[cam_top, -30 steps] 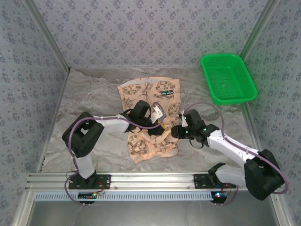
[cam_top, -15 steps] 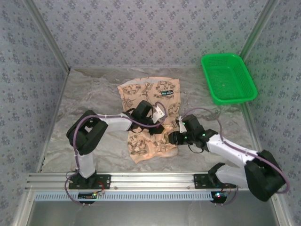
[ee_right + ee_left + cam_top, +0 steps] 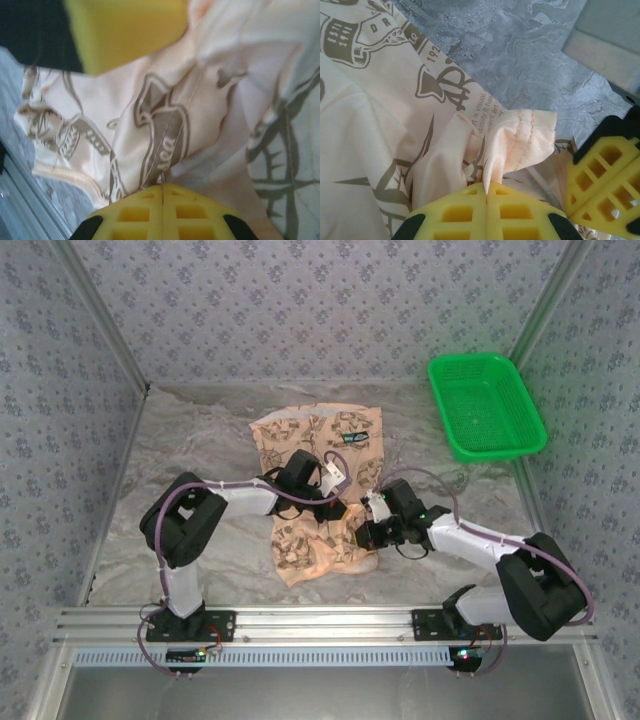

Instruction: Fold the inside-out t-shirt

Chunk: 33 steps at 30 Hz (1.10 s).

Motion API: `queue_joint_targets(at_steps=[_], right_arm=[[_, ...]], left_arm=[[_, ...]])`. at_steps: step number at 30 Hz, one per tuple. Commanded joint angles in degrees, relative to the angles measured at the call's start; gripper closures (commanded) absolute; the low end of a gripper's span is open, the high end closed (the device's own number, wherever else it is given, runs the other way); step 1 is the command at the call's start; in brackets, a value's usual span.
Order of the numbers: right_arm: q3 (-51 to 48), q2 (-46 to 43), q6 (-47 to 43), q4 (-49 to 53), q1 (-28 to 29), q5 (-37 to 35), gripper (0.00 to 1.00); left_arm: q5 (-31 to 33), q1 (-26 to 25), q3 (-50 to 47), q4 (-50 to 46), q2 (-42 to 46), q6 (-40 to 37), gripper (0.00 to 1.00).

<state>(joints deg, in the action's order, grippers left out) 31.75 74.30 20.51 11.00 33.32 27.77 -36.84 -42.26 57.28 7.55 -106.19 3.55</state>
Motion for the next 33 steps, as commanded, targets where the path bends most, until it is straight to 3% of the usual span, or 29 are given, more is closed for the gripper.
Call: queue_joint_targets(at_steps=[1, 6, 10, 14, 18, 21, 25, 29, 33], right_arm=[[1.1, -2.5, -1.0, 7.3, 1.1, 1.6, 1.00], [2.7, -5.0, -3.7, 15.6, 0.9, 8.6, 1.00], [6.4, -1.2, -6.1, 18.2, -5.3, 12.5, 1.00], [11.3, 2.9, -8.1, 18.3, -5.7, 12.3, 1.00], [13.6, 5.6, -7.5, 19.3, -5.5, 7.2, 0.68], [13.3, 6.4, -6.8, 18.5, -5.2, 4.0, 0.57], [12.0, 7.7, -6.1, 16.6, -4.2, 2.4, 0.57], [9.9, 10.4, -3.9, 12.8, -0.8, 6.6, 0.62], [7.4, 7.6, -3.1, 12.1, 2.8, 9.4, 0.66]], left_arm=[[-1.0, -0.3, -0.9, 0.1, 0.1, -1.0, 1.00], [-0.3, -0.1, -1.9, -0.2, -0.1, -1.8, 1.00], [-0.7, -0.1, -1.8, 0.9, -0.7, -0.9, 1.00], [-0.4, -0.1, -2.2, 1.5, -0.8, -0.5, 1.00], [-0.3, -0.2, -2.7, 2.0, -0.7, -0.1, 1.00], [-0.5, -0.3, -3.2, 3.2, -0.9, 0.6, 1.00], [-0.9, -0.7, -2.8, 3.9, -1.5, 1.1, 1.00], [-1.0, -0.8, -2.4, 3.9, -2.0, 1.2, 1.00], [-0.9, -0.8, -2.3, 4.1, -2.0, 1.8, 1.00]])
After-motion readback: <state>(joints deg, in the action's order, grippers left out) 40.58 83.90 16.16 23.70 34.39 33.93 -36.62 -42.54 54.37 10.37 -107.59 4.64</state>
